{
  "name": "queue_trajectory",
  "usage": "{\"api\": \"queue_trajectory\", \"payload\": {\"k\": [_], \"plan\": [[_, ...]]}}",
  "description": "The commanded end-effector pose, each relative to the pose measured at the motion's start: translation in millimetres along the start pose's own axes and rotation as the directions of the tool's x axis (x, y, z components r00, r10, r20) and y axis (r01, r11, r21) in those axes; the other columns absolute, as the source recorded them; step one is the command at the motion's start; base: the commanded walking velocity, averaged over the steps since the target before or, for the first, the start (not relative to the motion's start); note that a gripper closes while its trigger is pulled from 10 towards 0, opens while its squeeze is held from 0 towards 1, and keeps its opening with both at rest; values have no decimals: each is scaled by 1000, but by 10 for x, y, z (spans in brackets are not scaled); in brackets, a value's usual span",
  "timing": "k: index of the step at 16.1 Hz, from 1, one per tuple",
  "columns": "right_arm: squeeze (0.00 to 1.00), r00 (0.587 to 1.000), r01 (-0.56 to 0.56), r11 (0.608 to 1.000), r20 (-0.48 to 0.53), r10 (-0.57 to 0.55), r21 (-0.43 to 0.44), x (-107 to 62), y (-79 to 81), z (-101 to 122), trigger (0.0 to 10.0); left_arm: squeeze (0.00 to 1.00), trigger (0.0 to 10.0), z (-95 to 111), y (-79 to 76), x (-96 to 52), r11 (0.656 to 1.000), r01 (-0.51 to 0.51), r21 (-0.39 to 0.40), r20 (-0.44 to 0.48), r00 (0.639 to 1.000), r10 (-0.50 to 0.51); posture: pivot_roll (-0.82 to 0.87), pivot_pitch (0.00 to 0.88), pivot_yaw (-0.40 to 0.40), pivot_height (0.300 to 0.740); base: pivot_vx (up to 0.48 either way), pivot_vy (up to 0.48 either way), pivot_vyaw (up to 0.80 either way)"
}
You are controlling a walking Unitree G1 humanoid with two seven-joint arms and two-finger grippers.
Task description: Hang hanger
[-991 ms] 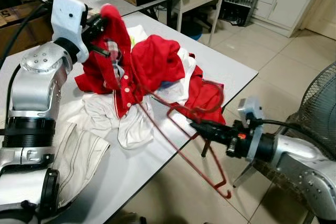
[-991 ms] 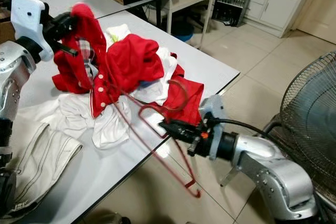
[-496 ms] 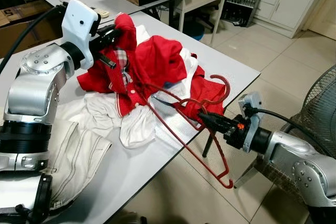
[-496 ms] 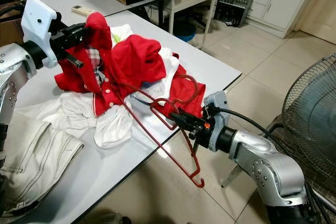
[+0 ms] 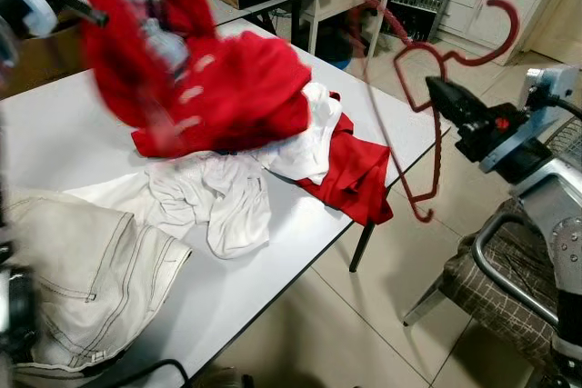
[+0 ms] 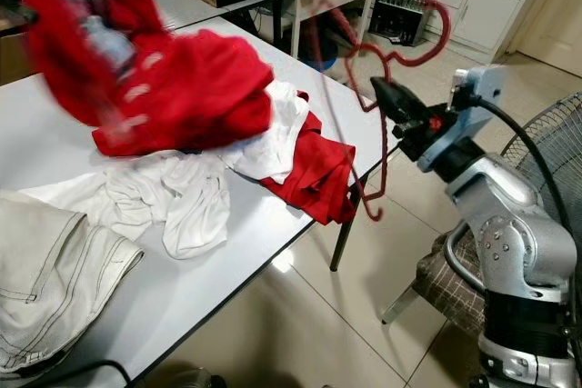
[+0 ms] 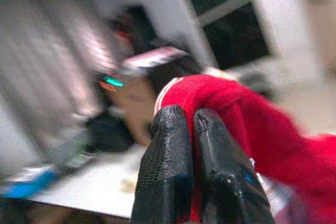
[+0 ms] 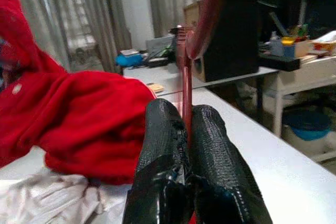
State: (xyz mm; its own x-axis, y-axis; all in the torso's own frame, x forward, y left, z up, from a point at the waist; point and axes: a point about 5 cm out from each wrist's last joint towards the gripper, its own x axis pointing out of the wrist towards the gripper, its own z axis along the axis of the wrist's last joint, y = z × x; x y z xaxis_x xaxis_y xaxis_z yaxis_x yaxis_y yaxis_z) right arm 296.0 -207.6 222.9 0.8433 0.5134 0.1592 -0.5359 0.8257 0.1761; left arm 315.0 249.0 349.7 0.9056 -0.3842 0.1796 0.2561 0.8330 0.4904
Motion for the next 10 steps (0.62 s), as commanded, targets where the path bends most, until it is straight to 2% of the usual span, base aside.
{"api": "queue_trajectory", "payload": {"k": [1, 2, 3, 4, 5, 7, 8, 9, 10], "plan": [[0, 999, -30, 1000, -36, 30, 0, 6, 51, -63, 10000, 0, 0, -199, -292, 36, 984, 157, -87, -83, 983, -164, -86, 0, -21, 740, 0, 0, 0], [0, 997, -46, 999, -58, 46, 11, -1, 101, -150, 10000, 0, 0, -441, -595, 47, 967, 189, -171, -139, 967, -214, -89, 0, -17, 740, 0, 0, 0], [0, 995, -80, 996, -50, 82, 38, -14, 187, -189, 10000, 0, 0, -636, -856, 71, 953, 177, -244, -168, 960, -222, -96, 0, -11, 740, 0, 0, 0], [0, 986, -153, 985, -48, 157, 77, -55, 313, -211, 10000, 0, 0, -759, -1041, 123, 952, 154, -265, -181, 962, -206, -102, 0, -11, 740, 0, 0, 0], [0, 968, -235, 967, -69, 242, 103, -125, 439, -251, 10000, 0, 0, -783, -1118, 182, 955, 134, -266, -163, 970, -182, -105, 0, -7, 740, 0, 0, 0], [0, 939, -303, 940, -117, 322, 155, -240, 550, -350, 10000, 0, 0, -670, -1056, 302, 964, 104, -244, -113, 984, -134, -109, 0, -1, 740, 0, 0, 0], [0, 913, -347, 917, -152, 378, 198, -324, 636, -425, 10000, 0, 0, -482, -780, 440, 980, 7, -201, -49, 999, -17, -112, 0, 7, 740, 0, 0, 0], [0, 906, -359, 910, -158, 394, 210, -344, 662, -444, 10000, 0, 0, -417, -686, 467, 981, -31, -193, -32, 999, 25, -117, 0, 14, 740, 0, 0, 0], [0, 903, -362, 905, -157, 400, 221, -350, 682, -458, 10000, 0, 0, -283, -477, 482, 976, -113, -187, 10, 993, 117, -121, 0, 24, 740, 0, 0, 0]]}}
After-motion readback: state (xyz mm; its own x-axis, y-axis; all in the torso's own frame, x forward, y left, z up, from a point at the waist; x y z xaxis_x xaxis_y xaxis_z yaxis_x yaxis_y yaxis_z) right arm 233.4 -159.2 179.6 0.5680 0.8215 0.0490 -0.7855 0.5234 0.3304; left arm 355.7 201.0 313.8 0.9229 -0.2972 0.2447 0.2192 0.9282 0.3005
